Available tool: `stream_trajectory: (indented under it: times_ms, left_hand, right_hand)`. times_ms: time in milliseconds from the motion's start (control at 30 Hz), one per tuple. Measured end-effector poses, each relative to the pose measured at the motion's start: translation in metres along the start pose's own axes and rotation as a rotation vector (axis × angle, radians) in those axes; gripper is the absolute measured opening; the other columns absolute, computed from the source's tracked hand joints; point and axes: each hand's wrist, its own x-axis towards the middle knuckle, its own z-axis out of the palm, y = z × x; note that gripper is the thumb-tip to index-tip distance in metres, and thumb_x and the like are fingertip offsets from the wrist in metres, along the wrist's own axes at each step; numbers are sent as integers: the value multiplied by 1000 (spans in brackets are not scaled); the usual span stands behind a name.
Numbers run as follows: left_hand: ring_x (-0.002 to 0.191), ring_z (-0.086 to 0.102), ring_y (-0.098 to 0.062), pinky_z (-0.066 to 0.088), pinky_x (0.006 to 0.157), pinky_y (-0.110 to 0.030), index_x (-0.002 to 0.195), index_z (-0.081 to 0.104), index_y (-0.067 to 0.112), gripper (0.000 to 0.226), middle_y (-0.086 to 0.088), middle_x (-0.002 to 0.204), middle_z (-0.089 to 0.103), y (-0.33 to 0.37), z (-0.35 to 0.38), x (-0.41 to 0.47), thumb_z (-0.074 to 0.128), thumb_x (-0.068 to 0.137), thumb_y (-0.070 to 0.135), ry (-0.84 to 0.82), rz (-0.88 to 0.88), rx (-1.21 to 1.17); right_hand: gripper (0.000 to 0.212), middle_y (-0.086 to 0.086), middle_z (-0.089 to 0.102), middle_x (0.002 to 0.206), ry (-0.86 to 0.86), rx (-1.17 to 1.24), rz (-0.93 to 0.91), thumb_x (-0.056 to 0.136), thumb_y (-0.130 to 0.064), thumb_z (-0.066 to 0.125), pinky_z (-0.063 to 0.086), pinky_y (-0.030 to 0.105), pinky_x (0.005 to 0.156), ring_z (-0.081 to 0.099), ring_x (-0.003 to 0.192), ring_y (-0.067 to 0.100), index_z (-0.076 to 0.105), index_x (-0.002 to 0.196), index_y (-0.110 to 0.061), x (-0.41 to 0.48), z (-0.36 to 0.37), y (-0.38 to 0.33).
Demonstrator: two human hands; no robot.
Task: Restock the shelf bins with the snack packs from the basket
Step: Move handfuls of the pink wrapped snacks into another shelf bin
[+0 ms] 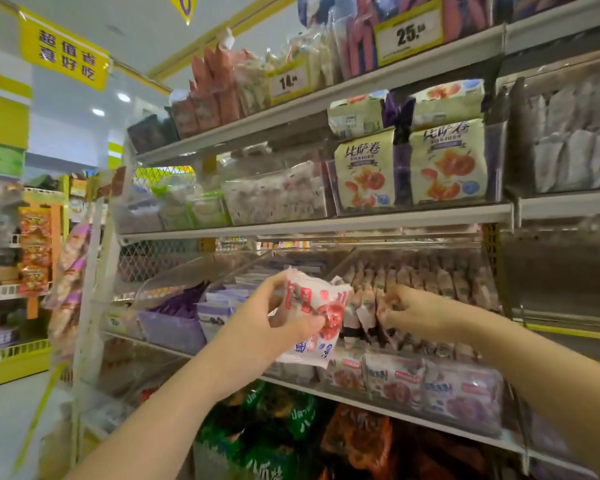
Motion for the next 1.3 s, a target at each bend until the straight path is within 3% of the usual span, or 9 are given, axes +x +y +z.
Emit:
stream_trajectory:
  times_ms: [100,233,433,633,767,933,1067,1200,1300]
  left_hand:
    - [106,57,12,49,86,-15,126,37,58,76,33,121,56,15,15,30,77,61,58,-88,84,111]
    - [121,45,2,41,97,-17,139,24,52,86,21,136,45,40,52,70,74,70,59,-186,309,467]
    - [122,39,-6,30,97,-21,148,30,28,87,8,143,46,64,110,111,74,76,52,-230,699,801]
    - [126,36,-12,11,100,-4,148,32,11,93,-6,145,47,44,119,129,78,73,43,-262,720,831]
    - [129,23,-5,-16,95,5,149,29,13,91,-3,147,43,26,114,132,76,76,40,-333,716,983]
    - [130,38,-24,14,117,-37,146,32,27,81,-3,145,36,15,114,136,73,78,37,-307,733,1203]
    - [113,37,-22,28,101,-34,142,35,33,73,3,130,32,3,105,129,66,76,37,-191,604,1192]
    - [116,37,-20,29,96,-31,140,35,32,74,6,131,29,-8,103,116,65,74,40,-116,425,1029]
    - [119,41,-21,36,98,-36,136,33,34,72,6,129,35,-12,104,109,66,73,42,-65,241,867]
  right_hand:
    - [67,4,43,147,-3,-114,-50,92,-34,52,40,30,102,48,126,19,21,150,-22,-12,-30,9]
    - [60,-10,61,114,80,-148,-185,86,-25,63,47,23,87,58,99,6,38,140,-28,-35,-76,29]
    - [46,-24,66,90,417,-66,-282,88,-9,57,49,24,87,63,90,1,52,127,-33,-56,-108,61]
    - [36,-13,65,101,298,-57,-320,90,-14,45,45,17,79,58,86,-1,55,120,-31,-51,-82,64]
    - [44,-14,64,110,170,-29,-302,86,-35,50,50,29,88,60,97,3,49,129,-37,-48,-75,61]
    - [71,-21,50,76,221,-365,-385,72,-59,62,37,13,55,47,63,-3,35,134,-35,-43,-64,52]
    - [79,-16,53,84,174,-439,-353,71,-61,66,44,18,64,52,75,3,29,137,-35,-37,-55,42]
    - [94,-5,56,103,188,-524,-342,72,-58,66,52,32,75,55,91,17,10,144,-36,-34,-38,37]
    - [92,-9,48,95,213,-521,-343,75,-57,64,49,28,71,54,87,16,3,143,-45,-34,-31,35]
